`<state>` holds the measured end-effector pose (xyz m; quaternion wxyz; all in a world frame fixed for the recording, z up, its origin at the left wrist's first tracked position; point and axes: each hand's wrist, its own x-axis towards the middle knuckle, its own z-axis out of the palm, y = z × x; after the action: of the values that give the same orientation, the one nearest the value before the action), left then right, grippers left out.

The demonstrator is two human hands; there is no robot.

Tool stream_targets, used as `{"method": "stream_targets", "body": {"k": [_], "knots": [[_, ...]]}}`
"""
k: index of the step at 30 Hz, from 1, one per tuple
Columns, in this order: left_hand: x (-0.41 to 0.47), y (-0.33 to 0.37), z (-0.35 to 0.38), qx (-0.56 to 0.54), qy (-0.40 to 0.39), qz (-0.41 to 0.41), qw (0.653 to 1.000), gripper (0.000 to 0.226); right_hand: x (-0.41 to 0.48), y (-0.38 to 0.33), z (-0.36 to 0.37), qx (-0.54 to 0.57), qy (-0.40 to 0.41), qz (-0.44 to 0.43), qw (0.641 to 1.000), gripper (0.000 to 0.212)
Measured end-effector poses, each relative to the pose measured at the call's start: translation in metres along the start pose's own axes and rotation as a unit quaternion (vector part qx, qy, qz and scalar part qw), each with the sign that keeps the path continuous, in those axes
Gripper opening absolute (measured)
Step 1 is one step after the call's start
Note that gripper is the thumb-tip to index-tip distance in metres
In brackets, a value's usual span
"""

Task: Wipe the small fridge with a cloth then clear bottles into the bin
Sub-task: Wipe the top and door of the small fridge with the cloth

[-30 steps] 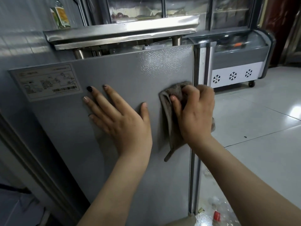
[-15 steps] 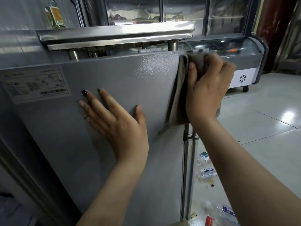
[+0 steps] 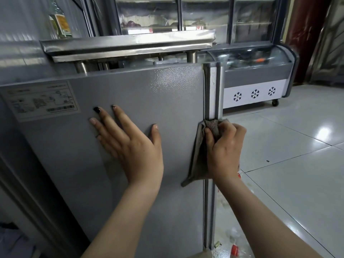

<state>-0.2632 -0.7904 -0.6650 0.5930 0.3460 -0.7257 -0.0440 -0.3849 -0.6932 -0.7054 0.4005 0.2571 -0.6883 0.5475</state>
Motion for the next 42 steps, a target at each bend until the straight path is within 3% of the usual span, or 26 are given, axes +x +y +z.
{"method": "stream_targets", "body": {"k": [3,8,14,21,29,38,42], "knots": [[0.000,0.000,0.001,0.009,0.006,0.006,1.000,0.080,0.031,-0.021,0.002,0.018,0.020,0.006,1.000,0.047],[-0.001,-0.003,0.001,0.009,0.007,0.011,1.000,0.079,0.083,-0.052,0.007,0.026,0.095,-0.033,0.995,0.044],[-0.003,-0.004,0.004,0.020,0.012,0.014,1.000,0.078,0.075,-0.041,0.017,0.034,0.133,-0.022,0.990,0.046],[-0.005,-0.001,0.004,0.014,0.010,0.006,1.000,0.077,0.015,-0.004,0.015,0.043,0.067,0.026,0.997,0.048],[-0.010,-0.018,-0.006,0.007,-0.020,0.062,0.998,0.068,-0.038,0.008,-0.003,0.048,-0.048,0.200,0.977,0.046],[-0.012,-0.057,-0.030,-0.036,0.048,0.087,0.994,0.038,-0.056,-0.053,-0.006,0.091,-0.061,0.099,0.989,0.037],[-0.012,-0.087,-0.047,-0.033,0.078,0.066,0.994,0.036,-0.069,-0.087,0.007,0.151,-0.059,0.114,0.980,0.037]]}}
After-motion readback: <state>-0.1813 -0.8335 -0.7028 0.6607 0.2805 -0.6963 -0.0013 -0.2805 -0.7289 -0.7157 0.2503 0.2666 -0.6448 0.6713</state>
